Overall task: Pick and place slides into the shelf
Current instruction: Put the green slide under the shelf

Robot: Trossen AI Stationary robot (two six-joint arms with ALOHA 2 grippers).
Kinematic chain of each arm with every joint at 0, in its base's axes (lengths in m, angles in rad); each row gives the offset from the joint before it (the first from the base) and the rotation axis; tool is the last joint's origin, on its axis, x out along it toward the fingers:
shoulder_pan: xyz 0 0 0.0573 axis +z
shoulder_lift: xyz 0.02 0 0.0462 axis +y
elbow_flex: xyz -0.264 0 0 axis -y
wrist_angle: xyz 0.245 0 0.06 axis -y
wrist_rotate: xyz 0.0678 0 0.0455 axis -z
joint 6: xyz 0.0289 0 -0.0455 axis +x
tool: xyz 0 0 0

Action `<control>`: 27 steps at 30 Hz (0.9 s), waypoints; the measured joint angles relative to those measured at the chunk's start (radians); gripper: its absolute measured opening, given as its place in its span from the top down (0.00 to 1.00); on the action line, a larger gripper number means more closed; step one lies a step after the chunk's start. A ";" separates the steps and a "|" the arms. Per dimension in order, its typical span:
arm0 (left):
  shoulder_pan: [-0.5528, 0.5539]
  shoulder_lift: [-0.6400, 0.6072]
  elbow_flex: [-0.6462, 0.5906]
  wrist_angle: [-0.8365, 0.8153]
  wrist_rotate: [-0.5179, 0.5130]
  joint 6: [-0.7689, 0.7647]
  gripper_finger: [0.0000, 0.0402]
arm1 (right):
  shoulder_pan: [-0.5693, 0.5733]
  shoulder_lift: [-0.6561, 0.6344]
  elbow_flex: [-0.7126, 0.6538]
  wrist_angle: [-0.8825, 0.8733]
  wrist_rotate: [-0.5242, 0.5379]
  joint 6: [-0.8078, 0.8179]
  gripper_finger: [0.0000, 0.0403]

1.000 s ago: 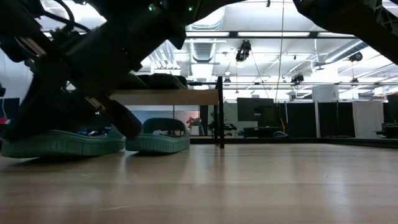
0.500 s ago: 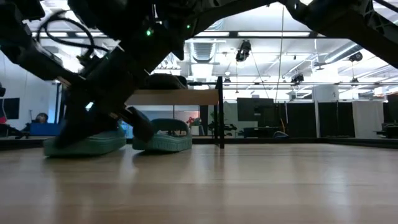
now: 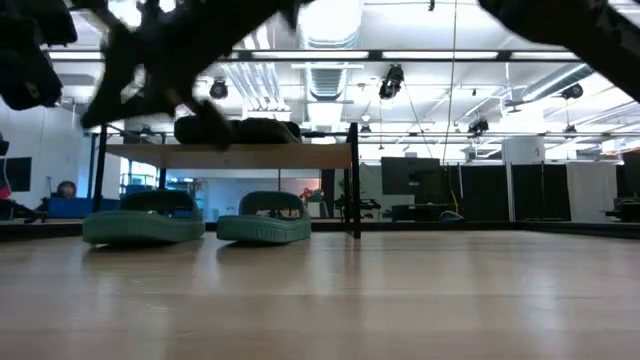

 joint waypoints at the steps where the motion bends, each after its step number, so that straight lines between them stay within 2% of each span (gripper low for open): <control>1: 0.000 0.002 -0.007 0.000 -0.005 -0.006 1.00 | 0.006 -0.021 0.001 -0.018 0.000 -0.004 0.97; 3: 0.000 0.013 -0.027 0.002 -0.010 -0.039 1.00 | 0.017 -0.057 0.001 -0.094 0.041 0.002 0.97; 7: 0.000 0.059 -0.107 0.004 -0.020 -0.114 1.00 | 0.041 -0.131 -0.001 -0.411 0.268 0.101 0.97; 9: 0.000 0.096 -0.139 0.055 -0.018 -0.130 1.00 | 0.050 -0.172 -0.001 -0.549 0.345 0.163 0.97; 15: 0.000 0.236 -0.174 0.090 0.002 -0.102 1.00 | 0.075 -0.210 -0.001 -0.866 0.381 0.301 0.97; 20: 0.000 0.343 -0.198 0.150 0.004 -0.135 1.00 | 0.126 -0.218 -0.001 -1.110 0.458 0.522 0.97; 23: 0.000 0.406 -0.208 0.253 -0.012 -0.136 1.00 | 0.156 -0.219 -0.011 -1.116 0.518 0.565 0.97; 27: 0.000 0.517 -0.209 0.336 -0.117 -0.133 1.00 | 0.175 -0.220 -0.012 -1.119 0.547 0.588 0.97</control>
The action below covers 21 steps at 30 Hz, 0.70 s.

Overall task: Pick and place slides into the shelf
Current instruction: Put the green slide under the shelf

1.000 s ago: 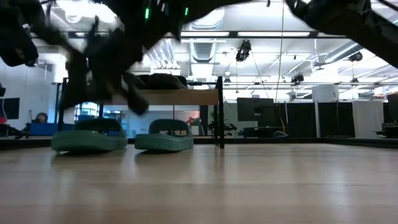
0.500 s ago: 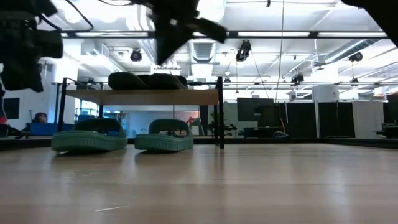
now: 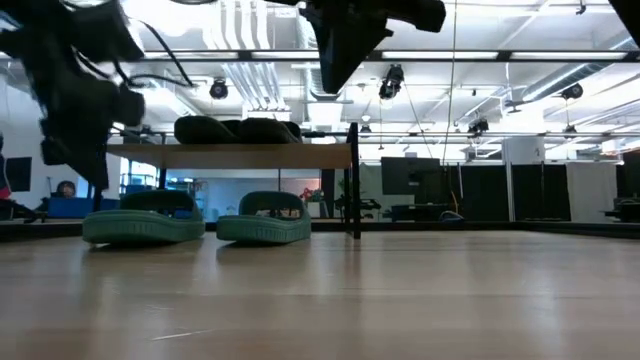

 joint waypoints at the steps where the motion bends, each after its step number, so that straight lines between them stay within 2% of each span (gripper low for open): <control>1: 0.000 0.028 0.000 0.011 -0.024 0.000 1.00 | 0.001 -0.001 0.000 0.000 0.001 0.002 0.97; 7: 0.000 0.202 -0.002 0.023 -0.092 0.009 1.00 | 0.002 -0.001 0.000 -0.001 0.010 -0.005 0.97; 10: 0.000 0.270 -0.002 0.093 -0.102 0.022 1.00 | 0.003 -0.001 0.000 0.000 0.030 -0.004 0.97; 17: -0.001 0.369 0.007 0.331 -0.154 0.027 1.00 | 0.002 0.000 -0.001 0.000 0.073 -0.015 0.97; 21: 0.000 0.406 0.013 0.330 -0.200 0.051 1.00 | 0.002 0.000 -0.013 0.000 0.062 -0.041 0.97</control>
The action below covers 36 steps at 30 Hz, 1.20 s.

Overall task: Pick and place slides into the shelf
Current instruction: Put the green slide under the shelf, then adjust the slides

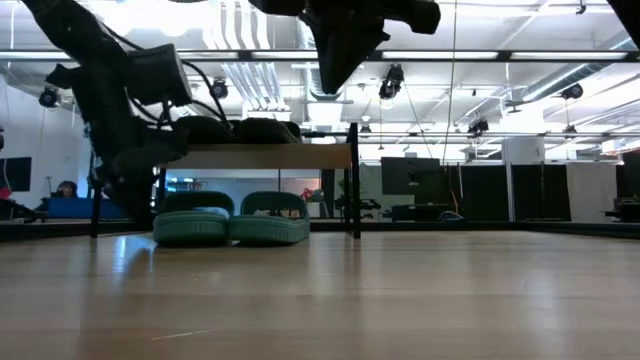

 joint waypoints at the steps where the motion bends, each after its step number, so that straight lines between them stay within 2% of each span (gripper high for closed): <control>1: 0.000 0.003 0.000 -0.023 -0.001 0.007 1.00 | -0.001 0.000 -0.007 0.000 -0.014 -0.001 0.97; 5: 0.000 -0.014 -0.001 -0.156 -0.048 0.004 1.00 | -0.010 0.000 -0.056 0.001 -0.086 0.015 0.97; 8: 0.001 -0.076 0.008 -0.220 -0.064 0.001 1.00 | -0.021 0.000 -0.112 0.008 -0.111 0.092 0.97; 13: -0.004 -0.249 0.070 -0.220 0.006 -0.023 1.00 | -0.071 0.001 -0.218 0.068 -0.164 0.151 0.97; 16: -0.017 -0.371 0.114 -0.212 0.028 -0.005 1.00 | -0.123 0.000 -0.297 0.220 -0.254 0.051 0.97; 20: -0.022 -0.523 0.137 -0.167 0.070 0.010 1.00 | -0.183 -0.035 -0.419 0.547 -0.357 -0.105 0.98; 22: -0.022 -0.584 0.138 -0.148 0.092 0.000 1.00 | -0.199 -0.067 -0.476 0.637 -0.369 -0.093 0.98; 29: -0.022 -0.700 0.136 -0.135 0.176 -0.052 1.00 | -0.191 -0.256 -0.718 0.660 -0.335 0.041 0.98; 31: -0.022 -0.723 0.136 -0.136 0.187 -0.053 1.00 | -0.206 -0.305 -0.828 0.776 -0.368 0.044 0.98; 34: -0.022 -0.743 0.135 -0.147 0.187 -0.052 1.00 | -0.242 -0.356 -0.994 1.079 -0.432 0.003 0.98; 36: -0.022 -0.747 0.134 -0.158 0.188 -0.052 1.00 | -0.259 -0.368 -1.058 1.216 -0.431 0.012 0.98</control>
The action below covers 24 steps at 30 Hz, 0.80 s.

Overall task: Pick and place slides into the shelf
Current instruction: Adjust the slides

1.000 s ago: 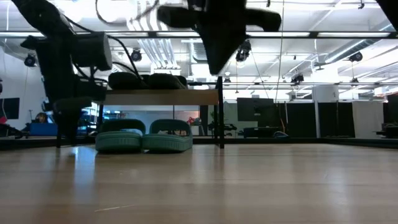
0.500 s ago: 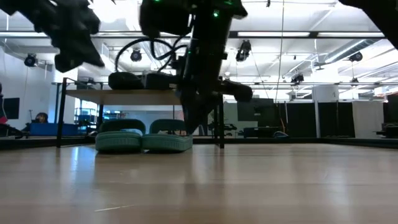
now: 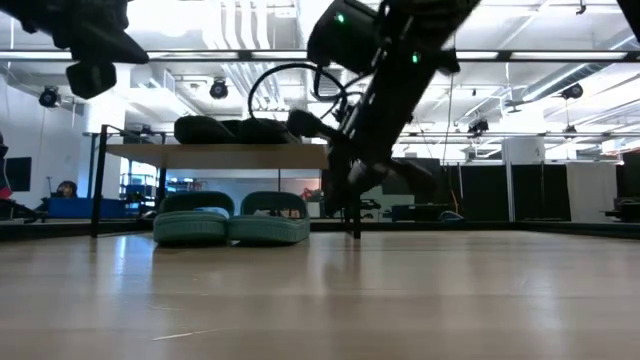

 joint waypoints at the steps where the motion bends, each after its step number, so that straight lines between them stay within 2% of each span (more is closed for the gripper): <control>1: 0.000 -0.002 0.000 -0.004 0.000 0.000 1.00 | -0.005 0.000 -0.016 0.023 0.006 0.013 0.98; 4: 0.000 -0.006 0.000 -0.029 0.000 0.000 1.00 | -0.010 0.009 -0.031 0.022 0.015 0.016 0.98; 9: 0.000 -0.020 -0.001 -0.048 0.001 0.000 1.00 | -0.009 0.036 0.006 0.025 0.016 -0.069 0.98; 20: 0.000 -0.027 -0.001 -0.048 0.001 0.001 1.00 | -0.020 0.190 0.200 0.032 0.017 -0.225 0.98; 24: 0.000 -0.027 -0.001 -0.048 0.001 0.001 1.00 | -0.010 0.201 0.263 0.032 0.016 -0.291 0.98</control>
